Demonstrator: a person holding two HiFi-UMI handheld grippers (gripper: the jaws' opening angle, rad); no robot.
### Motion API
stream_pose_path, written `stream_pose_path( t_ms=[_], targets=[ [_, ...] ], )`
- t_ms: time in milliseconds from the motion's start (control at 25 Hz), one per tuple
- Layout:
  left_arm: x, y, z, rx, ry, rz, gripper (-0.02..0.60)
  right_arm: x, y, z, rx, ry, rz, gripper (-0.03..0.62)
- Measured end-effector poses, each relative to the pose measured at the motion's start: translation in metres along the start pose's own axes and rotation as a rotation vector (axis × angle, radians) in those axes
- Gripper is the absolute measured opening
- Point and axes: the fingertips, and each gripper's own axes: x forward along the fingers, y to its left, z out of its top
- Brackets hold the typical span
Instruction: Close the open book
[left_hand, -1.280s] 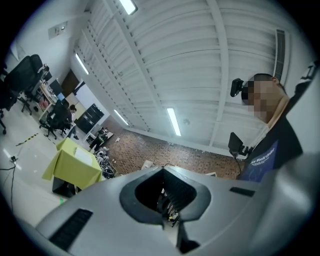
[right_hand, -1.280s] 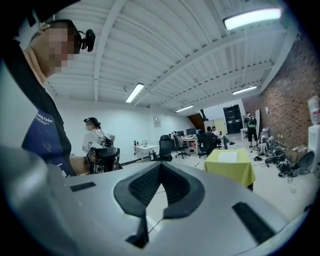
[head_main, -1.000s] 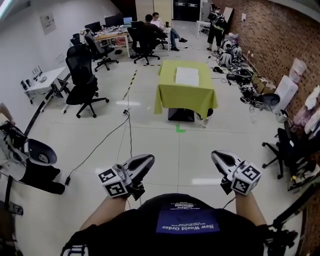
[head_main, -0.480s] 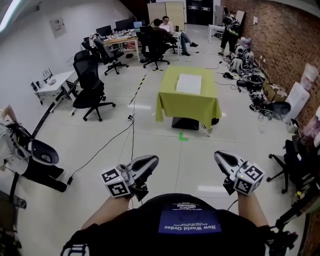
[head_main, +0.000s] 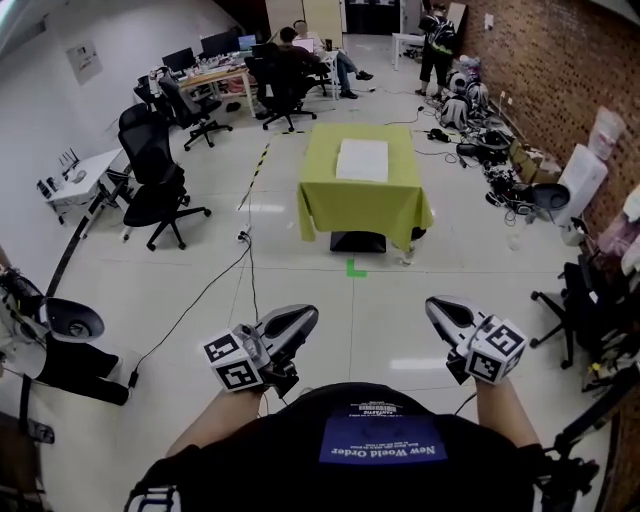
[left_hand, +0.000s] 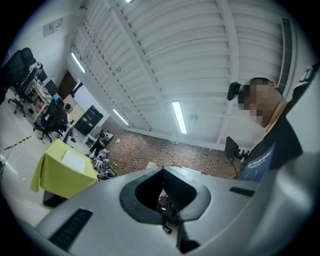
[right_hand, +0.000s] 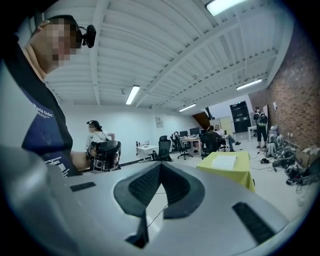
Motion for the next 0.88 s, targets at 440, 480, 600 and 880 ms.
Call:
stream_pose_path(
  t_ms=[440,480,600,880],
  targets=[
    [-0.053,0.137,0.077,0.007,0.046,0.002,0.005,0.14,0.011,0.039,-0.023,-0.007,-0.061,-0.015],
    [-0.057,0.146,0.077,0.007,0.047,-0.002,0.005,0.15,0.012,0.036,-0.03,0.002,-0.061,-0.015],
    [-0.064,0.169,0.08,0.022,0.052,-0.025,0.005,0.177,0.015,0.035,-0.036,0.012,-0.065,-0.015],
    [-0.063,0.204,0.091,0.001,0.042,-0.022,0.005,0.208,-0.005,0.046,-0.026,0.042,-0.071,-0.015]
  ],
)
